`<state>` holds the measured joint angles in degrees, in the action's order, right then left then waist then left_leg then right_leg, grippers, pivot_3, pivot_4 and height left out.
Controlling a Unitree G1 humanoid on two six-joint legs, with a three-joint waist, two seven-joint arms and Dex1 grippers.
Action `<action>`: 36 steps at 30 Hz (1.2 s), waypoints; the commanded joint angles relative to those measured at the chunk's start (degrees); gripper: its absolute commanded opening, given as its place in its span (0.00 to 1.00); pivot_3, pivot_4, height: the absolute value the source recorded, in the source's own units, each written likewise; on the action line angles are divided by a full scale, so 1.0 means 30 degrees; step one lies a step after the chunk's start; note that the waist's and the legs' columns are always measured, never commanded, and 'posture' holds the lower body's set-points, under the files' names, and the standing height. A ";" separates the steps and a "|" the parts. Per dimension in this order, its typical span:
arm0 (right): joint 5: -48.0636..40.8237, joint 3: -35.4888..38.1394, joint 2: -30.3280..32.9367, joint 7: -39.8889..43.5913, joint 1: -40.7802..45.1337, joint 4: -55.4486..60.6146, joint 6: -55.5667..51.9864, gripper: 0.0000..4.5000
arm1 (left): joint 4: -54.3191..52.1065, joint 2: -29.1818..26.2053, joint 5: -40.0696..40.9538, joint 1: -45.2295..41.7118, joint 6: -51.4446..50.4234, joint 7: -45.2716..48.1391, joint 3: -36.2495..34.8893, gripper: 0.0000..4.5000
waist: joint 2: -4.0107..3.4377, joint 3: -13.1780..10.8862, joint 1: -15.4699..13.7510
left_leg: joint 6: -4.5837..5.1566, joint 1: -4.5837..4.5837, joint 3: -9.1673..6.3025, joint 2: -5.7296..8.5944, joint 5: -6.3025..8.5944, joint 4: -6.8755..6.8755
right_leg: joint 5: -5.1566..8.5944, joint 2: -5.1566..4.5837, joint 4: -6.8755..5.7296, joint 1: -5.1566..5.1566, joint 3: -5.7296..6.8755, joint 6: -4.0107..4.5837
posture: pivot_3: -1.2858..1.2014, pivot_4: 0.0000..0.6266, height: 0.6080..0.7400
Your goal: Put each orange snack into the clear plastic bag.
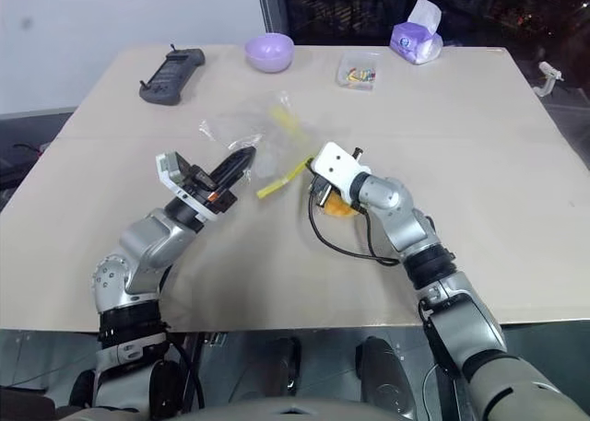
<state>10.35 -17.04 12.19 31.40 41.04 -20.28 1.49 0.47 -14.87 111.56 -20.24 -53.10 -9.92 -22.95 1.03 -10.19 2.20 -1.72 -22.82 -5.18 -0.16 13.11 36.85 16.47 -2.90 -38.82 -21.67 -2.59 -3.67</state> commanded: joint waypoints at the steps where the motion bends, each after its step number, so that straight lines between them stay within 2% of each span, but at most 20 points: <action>1: -0.0313 0.0705 -0.0225 -0.0780 0.0618 0.0278 0.0868 0.03 | -0.0794 -0.0455 0.0359 0.0257 0.0110 0.0739 0.0241 0.00 | -0.0001 -0.0001 0.0014 | 0.0001 0.0001 0.0001 -0.0001 0.0000 -0.0003 | 0.0000 0.0002 0.0000 -0.0001 -0.0001 0.0001 | 0.52 0.24 1.00; 6: -0.0936 0.0961 -0.0541 -0.0920 0.0715 0.0315 0.1965 0.03 | -0.0446 -0.0785 0.0138 0.0358 0.0144 0.1324 0.0561 0.00 | 0.0000 -0.0002 0.0010 | 0.0004 0.0000 0.0003 -0.0001 0.0002 -0.0008 | 0.0000 0.0002 0.0005 -0.0002 -0.0001 0.0001 | 0.52 0.24 1.00; 12: -0.1647 0.0644 -0.0745 0.0249 0.0309 0.0312 0.3220 0.03 | -0.0113 -0.1006 -0.0072 0.0238 0.0084 0.1878 0.0885 0.00 | -0.0001 -0.0003 0.0010 | 0.0005 -0.0001 0.0000 -0.0001 0.0003 -0.0012 | 0.0000 0.0001 0.0007 -0.0002 0.0000 0.0001 | 0.52 0.24 1.00; 20: 0.0173 -0.0394 -0.0321 -0.0130 0.0862 -0.2088 0.6467 0.03 | 0.0013 -0.1046 -0.0104 0.0159 -0.0014 0.2294 0.1371 0.00 | -0.0002 -0.0007 0.0013 | 0.0004 0.0000 0.0000 -0.0002 0.0002 -0.0017 | 0.0001 0.0002 0.0011 -0.0003 0.0001 0.0001 | 0.52 0.24 1.00; 25: 0.0561 -0.0218 -0.0273 -0.0599 0.1276 -0.3317 0.8117 0.03 | -0.0230 -0.1040 -0.0130 0.0297 0.0116 0.2212 0.1495 0.00 | 0.0001 -0.0012 0.0014 | 0.0001 0.0000 0.0003 -0.0001 0.0000 -0.0021 | 0.0001 0.0002 0.0018 -0.0003 -0.0002 0.0001 | 0.52 0.24 1.00; 30: 0.0709 -0.0207 -0.0180 -0.0669 0.1243 -0.3867 0.8714 0.03 | -0.0414 -0.1050 -0.0291 0.0406 0.0237 0.2217 0.1603 0.00 | 0.0001 -0.0013 0.0016 | 0.0000 0.0000 0.0003 -0.0002 0.0000 -0.0034 | 0.0001 0.0000 0.0029 -0.0003 -0.0003 0.0002 | 0.52 0.24 1.00; 36: 0.0092 0.0331 0.0318 -0.0039 0.0777 -0.3916 0.7494 0.03 | -0.0380 -0.1221 -0.0325 0.0331 0.0373 0.2264 0.1566 0.00 | 0.0001 -0.0014 0.0007 | -0.0001 0.0000 0.0003 -0.0002 0.0000 -0.0038 | 0.0001 -0.0002 0.0038 -0.0002 -0.0003 0.0001 | 0.52 0.24 1.00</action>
<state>12.22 -17.84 12.41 30.64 43.60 -32.94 24.99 1.31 -17.79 110.34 -19.22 -52.05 -4.03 -17.93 1.03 -10.24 2.23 -1.72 -22.82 -5.18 -0.17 13.11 36.73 16.48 -2.90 -38.70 -21.68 -2.60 -3.67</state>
